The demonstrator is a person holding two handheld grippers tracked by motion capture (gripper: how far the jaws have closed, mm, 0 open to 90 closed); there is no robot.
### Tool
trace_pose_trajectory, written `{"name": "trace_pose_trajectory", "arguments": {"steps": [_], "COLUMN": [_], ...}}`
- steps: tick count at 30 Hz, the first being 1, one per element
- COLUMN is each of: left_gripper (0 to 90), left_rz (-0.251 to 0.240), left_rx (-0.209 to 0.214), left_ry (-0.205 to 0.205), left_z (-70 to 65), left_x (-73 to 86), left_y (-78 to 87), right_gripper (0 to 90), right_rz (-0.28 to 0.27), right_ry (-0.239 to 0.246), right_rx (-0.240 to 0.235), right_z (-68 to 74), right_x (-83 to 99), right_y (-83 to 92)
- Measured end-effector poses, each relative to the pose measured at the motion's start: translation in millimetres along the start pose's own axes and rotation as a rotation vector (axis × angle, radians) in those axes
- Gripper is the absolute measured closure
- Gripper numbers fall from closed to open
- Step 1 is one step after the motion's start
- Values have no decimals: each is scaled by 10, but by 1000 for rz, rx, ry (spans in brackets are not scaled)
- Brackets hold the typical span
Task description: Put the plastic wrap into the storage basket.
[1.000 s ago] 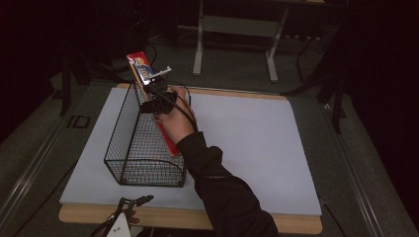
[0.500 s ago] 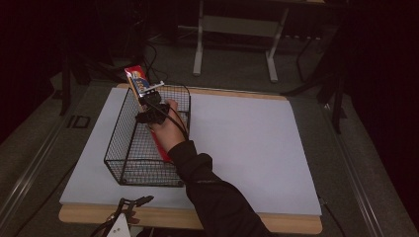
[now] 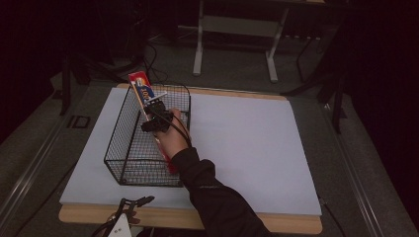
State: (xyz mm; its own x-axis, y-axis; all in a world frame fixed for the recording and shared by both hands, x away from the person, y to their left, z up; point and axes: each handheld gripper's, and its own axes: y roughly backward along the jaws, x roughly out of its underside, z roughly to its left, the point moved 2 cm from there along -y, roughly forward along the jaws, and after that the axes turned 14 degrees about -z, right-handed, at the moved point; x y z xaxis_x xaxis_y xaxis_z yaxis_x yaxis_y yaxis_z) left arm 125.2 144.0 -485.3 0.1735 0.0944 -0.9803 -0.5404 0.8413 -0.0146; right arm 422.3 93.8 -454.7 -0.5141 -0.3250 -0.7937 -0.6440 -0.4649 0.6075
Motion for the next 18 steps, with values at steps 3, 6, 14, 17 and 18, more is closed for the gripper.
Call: {"name": "trace_pose_trajectory", "arguments": {"steps": [3,6,14,17,18], "left_gripper": [1,1,1,1,1], "left_rz": [0,0,2,1,1], "left_rx": [2,3,10,10,10], "left_ry": [0,3,6,6,6], "left_z": [-1,2,3,3,3], "left_x": [-1,1,4,4,4], "left_y": [-1,-3,-9,-10,-10], "right_gripper": [384,382,351,256,196], "right_rz": [11,6,-10,-26,-27], "right_ry": [-8,-7,26,28,33], "right_rx": [-4,-5,-16,-44,-67], "right_z": [-15,-17,-22,-23,-27], "right_x": [39,45,42,6,-6], "right_y": [-24,-22,-14,28,42]}}
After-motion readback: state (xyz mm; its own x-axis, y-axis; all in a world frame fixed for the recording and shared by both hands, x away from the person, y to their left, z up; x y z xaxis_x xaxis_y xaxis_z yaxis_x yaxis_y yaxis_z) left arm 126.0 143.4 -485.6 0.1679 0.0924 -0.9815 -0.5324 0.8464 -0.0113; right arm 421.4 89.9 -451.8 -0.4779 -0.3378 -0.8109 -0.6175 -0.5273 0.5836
